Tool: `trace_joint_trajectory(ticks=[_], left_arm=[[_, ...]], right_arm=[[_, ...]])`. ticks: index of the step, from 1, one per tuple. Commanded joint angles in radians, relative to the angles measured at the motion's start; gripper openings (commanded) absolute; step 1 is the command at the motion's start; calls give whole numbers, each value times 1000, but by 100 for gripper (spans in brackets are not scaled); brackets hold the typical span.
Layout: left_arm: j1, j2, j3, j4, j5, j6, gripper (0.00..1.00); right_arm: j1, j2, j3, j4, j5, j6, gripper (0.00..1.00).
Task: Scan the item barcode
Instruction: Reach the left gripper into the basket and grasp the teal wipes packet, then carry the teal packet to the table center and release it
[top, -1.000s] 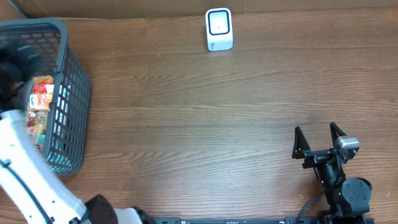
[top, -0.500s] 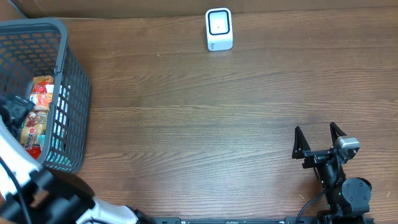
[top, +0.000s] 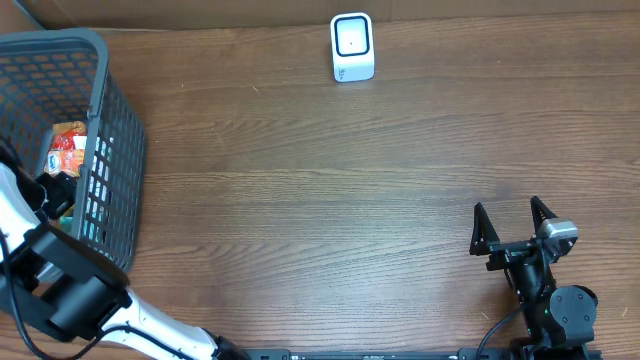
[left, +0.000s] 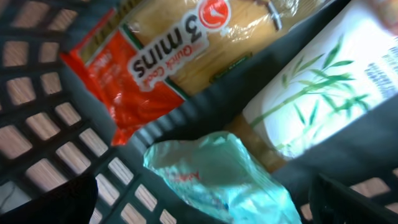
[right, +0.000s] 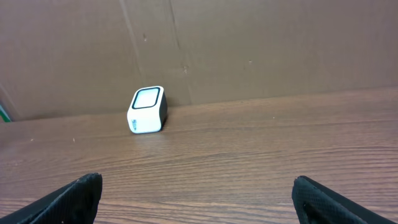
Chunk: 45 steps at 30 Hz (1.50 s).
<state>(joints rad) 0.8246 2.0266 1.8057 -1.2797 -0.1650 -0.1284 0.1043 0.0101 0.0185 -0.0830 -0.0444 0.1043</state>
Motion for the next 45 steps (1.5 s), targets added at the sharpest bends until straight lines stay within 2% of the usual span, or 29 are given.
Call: trace_joint_trajectory(ticks=[1,3,10,12,15,18,19,21,22,26,30,39,41,45], left_arm=[[-6,43,2,5,62,86,99],[-14,49,2,6,116,131,99],[-24,95,-2,-14,103,152,100],[-26,116,-3,-29,103,151,95],[-27,128,-3,-45,106,151,76],[-27,129,-3,-54,107,151,66],[-27,129,-3,-58,106,151,56],[-27,129,-3,-67,106,150,10],[-27,129,-3,-69,104,148,4],[-27,125,27,-90,103,121,4],[-27,124,154,-155,103,63,4],[-29,124,681,-324,119,-53,4],[-34,124,807,-343,179,-56,4],[-76,115,1031,-353,391,-51,4]], right_arm=[[-6,-7,-11,3,2,0,100],[-6,-7,-11,3,2,0,100],[-6,-7,-11,3,2,0,100],[-6,-7,-11,3,2,0,100],[-6,-7,-11,3,2,0,100],[-6,-7,-11,3,2,0,100],[-5,-7,-11,3,2,0,100],[-6,-7,-11,3,2,0,100],[-6,-7,-11,3,2,0,100],[-6,-7,-11,3,2,0,100],[-6,-7,-11,3,2,0,100],[-6,-7,-11,3,2,0,100],[-6,-7,-11,3,2,0,100],[-6,-7,-11,3,2,0,100]])
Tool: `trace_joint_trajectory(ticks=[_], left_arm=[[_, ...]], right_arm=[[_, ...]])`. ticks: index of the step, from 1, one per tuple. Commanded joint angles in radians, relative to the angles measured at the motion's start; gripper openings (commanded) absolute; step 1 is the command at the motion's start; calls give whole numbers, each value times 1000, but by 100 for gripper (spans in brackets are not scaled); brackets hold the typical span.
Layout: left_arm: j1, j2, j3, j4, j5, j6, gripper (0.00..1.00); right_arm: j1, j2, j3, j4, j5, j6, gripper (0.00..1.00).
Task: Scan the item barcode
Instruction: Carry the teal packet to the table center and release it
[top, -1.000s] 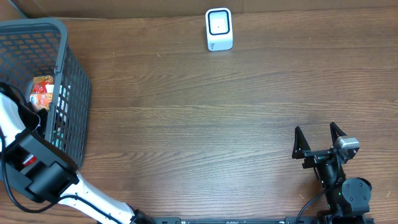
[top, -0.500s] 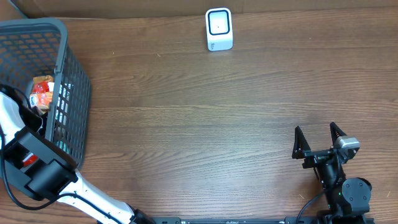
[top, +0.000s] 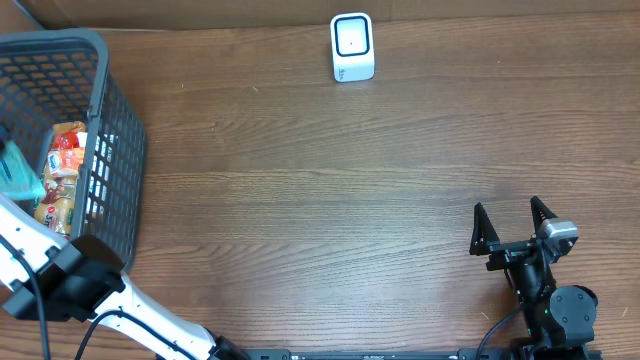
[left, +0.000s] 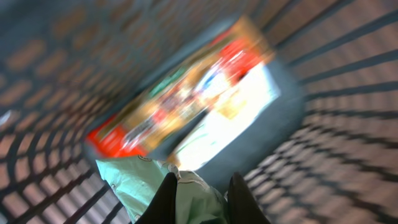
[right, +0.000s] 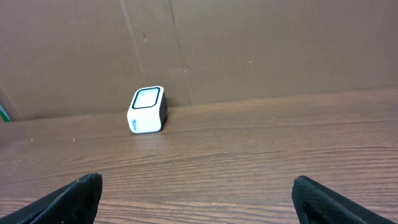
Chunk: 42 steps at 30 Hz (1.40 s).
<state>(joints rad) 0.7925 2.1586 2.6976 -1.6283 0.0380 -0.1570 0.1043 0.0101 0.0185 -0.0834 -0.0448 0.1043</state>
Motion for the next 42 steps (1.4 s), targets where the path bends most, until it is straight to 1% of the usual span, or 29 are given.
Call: trace_joint_trajectory(ticks=[1,3,6,7,9,10,12,15,20,23,25,29,32,34,35,37,38,39,40,41,42], left_arm=[[-67,-20,187,-11,220,-21,4],[-126,-28,259,-25,267,12,4],[-262,-34,345,-61,304,92,4],[-353,-35,351,-61,327,136,4],[-472,-31,342,-61,314,167,4],[-589,-22,317,-59,237,183,4],[-705,-9,274,-61,170,181,4],[-879,20,174,-59,138,180,4],[-1108,96,-16,-27,128,175,4],[-1220,179,-108,10,83,119,4],[-1273,242,-138,23,85,98,4],[-1351,360,-143,32,93,89,4],[-1388,410,-143,37,94,88,5],[-1403,422,-143,39,93,82,22],[-1405,422,-143,39,93,82,38],[-1404,412,-137,37,92,82,61],[-1400,405,-126,32,92,81,69],[-1394,398,-107,27,92,77,81],[-1384,387,-86,18,92,72,90],[-1373,375,-56,8,92,70,96],[-1363,359,-23,-4,90,67,100]], right_arm=[[-6,-7,-11,4,2,0,100],[-6,-7,-11,3,2,0,100],[-6,-7,-11,3,2,0,100],[-6,-7,-11,4,2,0,100],[-6,-7,-11,3,2,0,100],[-6,-7,-11,3,2,0,100],[-6,-7,-11,3,2,0,100],[-6,-7,-11,3,2,0,100],[-6,-7,-11,4,2,0,100],[-6,-7,-11,4,2,0,100],[-6,-7,-11,3,2,0,100],[-6,-7,-11,3,2,0,100],[-6,-7,-11,3,2,0,100],[-6,-7,-11,3,2,0,100],[-6,-7,-11,3,2,0,100],[-6,-7,-11,3,2,0,100],[-6,-7,-11,3,2,0,100],[-6,-7,-11,4,2,0,100],[-6,-7,-11,3,2,0,100],[-5,-7,-11,3,2,0,100],[-6,-7,-11,3,2,0,100]])
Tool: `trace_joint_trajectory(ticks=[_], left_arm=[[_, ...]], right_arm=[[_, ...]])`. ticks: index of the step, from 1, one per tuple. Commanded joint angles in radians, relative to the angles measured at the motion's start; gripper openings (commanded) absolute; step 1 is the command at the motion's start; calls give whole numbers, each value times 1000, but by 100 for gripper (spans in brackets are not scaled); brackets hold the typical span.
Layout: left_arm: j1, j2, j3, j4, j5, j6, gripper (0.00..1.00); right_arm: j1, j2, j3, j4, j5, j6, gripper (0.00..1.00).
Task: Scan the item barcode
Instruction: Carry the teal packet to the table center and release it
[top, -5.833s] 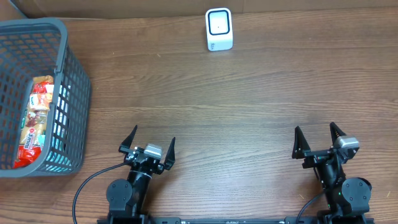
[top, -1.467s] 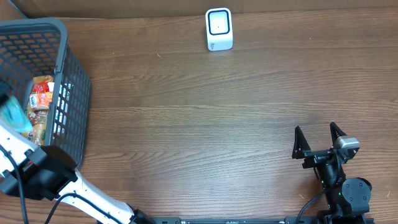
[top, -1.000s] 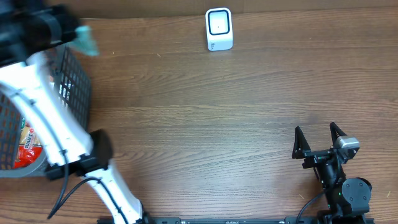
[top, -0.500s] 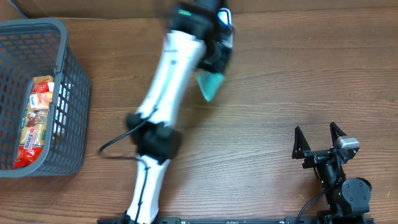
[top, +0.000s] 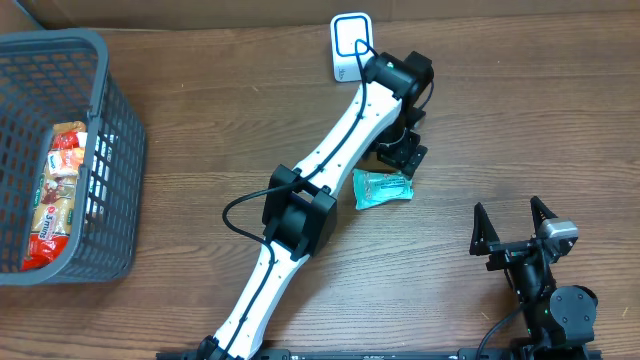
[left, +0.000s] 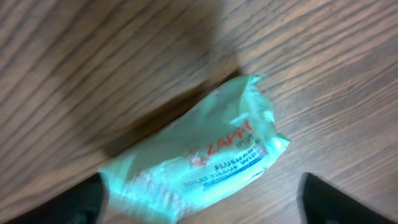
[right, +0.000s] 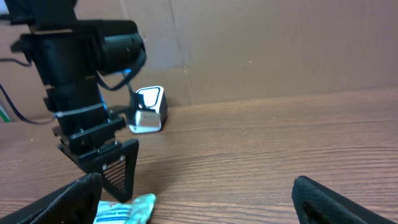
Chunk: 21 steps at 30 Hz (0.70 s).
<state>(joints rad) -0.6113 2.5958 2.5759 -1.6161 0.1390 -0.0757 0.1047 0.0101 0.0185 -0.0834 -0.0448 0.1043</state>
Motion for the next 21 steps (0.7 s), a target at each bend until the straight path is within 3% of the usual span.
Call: trace_joint_trajectory(ticks=[1,6,11,16,21], left_arm=[[50,-93,133,-27,-18,-19,100],[146,-235,325,-73,-88,-45,100],[323,-445,372,-73,-187,-77,100],[661,-593,371,-73,-197,-123,100],[999,-613,362,-73,-160,-179,100]], right_arm=[[-6,-7,-11,4,2,0,100],[-6,-7,-11,3,2,0,100],[-6,-7,-11,3,2,0,100],[-6,-7,-11,4,2,0,100],[-6,-7,-11,3,2,0,100]])
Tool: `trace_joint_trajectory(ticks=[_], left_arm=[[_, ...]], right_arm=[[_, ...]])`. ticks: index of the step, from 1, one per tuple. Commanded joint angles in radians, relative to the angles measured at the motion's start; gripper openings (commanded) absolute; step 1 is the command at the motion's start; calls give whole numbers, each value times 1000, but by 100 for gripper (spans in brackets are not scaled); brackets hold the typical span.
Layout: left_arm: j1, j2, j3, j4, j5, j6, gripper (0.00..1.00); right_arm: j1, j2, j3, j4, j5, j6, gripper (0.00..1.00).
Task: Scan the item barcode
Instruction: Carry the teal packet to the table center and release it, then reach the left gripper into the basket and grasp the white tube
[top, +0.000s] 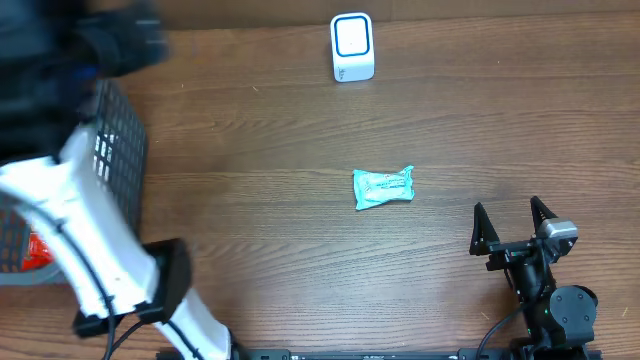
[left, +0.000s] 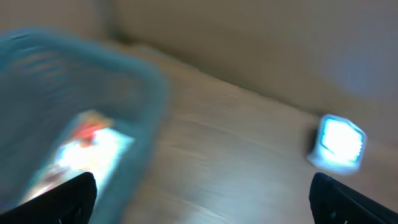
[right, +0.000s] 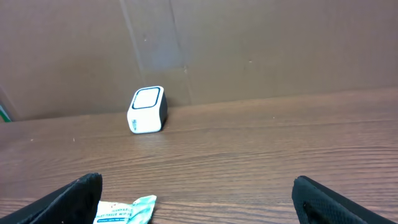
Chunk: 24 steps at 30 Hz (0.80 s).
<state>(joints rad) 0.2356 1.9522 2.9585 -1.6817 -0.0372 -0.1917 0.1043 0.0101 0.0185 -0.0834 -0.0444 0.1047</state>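
A teal wipes packet (top: 383, 187) lies flat on the wooden table, in front of the white scanner (top: 351, 46) and well apart from it. The right wrist view shows the packet (right: 124, 210) at its lower left and the scanner (right: 147, 109) by the back wall. My left gripper (left: 202, 202) is open and holds nothing. Its view is blurred, with the basket (left: 62, 124) at left and the scanner (left: 339, 143) at right. My left arm (top: 70, 200) shows blurred at the far left. My right gripper (top: 513, 232) stands open at the front right.
A grey mesh basket (top: 120, 140) with food packs stands at the left edge, partly hidden by my left arm. A brown cardboard wall (right: 249, 43) runs along the back of the table behind the scanner.
My left gripper was open just above the packet in the middle of the table. Now the arm is at the far left over the basket. The packet lies where it was. The right arm is unmoved.
My left gripper was open inside the basket over the teal packet. Then it was shut on the packet, still within the basket. Then the packet lay on the table before the scanner under the open gripper. Now the arm is back at the basket.
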Motion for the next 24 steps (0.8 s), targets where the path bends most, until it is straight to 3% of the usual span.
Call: trace_joint_trajectory(ticks=[1,5,10,14,18,24], left_arm=[[217,32,-39,-8,16,-84,100],[396,45,-167,-6,26,-129,100],[524,62,-386,69,6,-130,100],[566,78,-536,158,38,-45,100],[572,97,-699,243,163,109,100],[544,103,-977,393,129,179,98]], right_arm=[[-6,-7,-11,3,2,0,100],[-6,-7,-11,4,2,0,100],[-6,-7,-11,3,2,0,100],[-6,-7,-11,4,2,0,100],[-6,-7,-11,3,2,0,100],[-6,-7,-11,3,2,0,100]])
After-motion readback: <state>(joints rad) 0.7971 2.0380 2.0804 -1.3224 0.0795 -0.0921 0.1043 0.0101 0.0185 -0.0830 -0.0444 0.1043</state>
